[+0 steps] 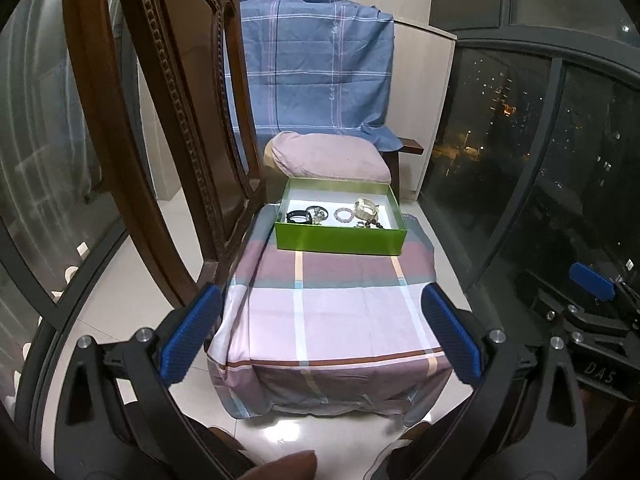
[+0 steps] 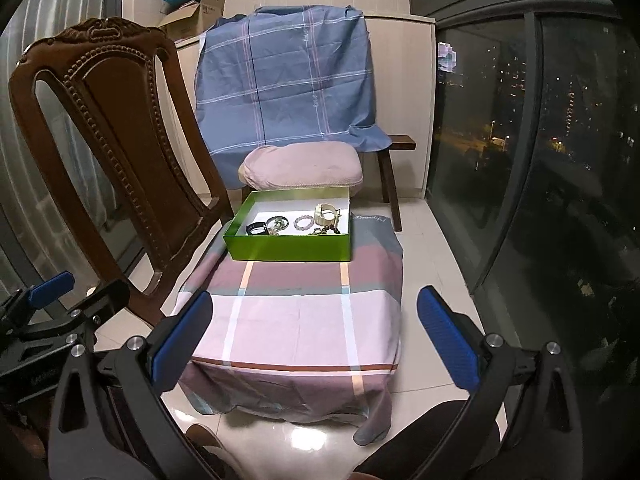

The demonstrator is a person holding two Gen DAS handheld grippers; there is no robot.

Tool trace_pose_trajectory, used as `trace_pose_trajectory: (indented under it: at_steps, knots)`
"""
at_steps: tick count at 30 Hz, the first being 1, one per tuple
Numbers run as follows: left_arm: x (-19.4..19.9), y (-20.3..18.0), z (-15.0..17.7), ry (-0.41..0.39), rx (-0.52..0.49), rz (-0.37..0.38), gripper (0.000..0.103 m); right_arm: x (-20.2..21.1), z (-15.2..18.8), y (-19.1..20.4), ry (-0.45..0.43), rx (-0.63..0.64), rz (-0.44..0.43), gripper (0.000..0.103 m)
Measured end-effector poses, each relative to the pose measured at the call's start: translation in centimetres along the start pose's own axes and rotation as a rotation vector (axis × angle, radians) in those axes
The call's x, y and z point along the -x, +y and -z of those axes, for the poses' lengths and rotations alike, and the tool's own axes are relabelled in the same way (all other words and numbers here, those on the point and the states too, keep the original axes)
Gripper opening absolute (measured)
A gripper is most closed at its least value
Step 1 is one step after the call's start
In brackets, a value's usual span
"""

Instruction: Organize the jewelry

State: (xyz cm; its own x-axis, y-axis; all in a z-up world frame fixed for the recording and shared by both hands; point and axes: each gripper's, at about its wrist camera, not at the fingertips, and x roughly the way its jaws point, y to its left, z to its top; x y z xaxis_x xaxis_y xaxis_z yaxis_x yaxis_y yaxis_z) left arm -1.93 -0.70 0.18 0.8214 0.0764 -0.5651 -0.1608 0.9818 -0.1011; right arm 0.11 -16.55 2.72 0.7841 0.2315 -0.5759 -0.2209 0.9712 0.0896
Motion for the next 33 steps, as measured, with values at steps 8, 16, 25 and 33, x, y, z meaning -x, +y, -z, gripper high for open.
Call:
trace_pose_trajectory:
  at_steps: [8,16,25,33]
  knots:
    - [0.6,-0.5,0.0,-0.005,-0.016,0.002,0.099,0.5,-0.1,-0.7,-0.016,-0.013,0.003,0.1]
    - [0.4,-0.7,-0.2,0.001,-0.018,0.003,0.099,0.4,-0.1,-0.7,-0.014,-0.015,0.001,0.1]
    - [0.1,-1.1,-0.2,0.015,-0.029,0.014,0.099,0.3,0.0,-0.8,-0.008,-0.015,0.005,0.1]
    - [0.0,-1.1,-0.3,0.016,-0.036,0.018,0.099,0.3,-0.2,-1.1,-0.006,-0.016,0.005,0.1]
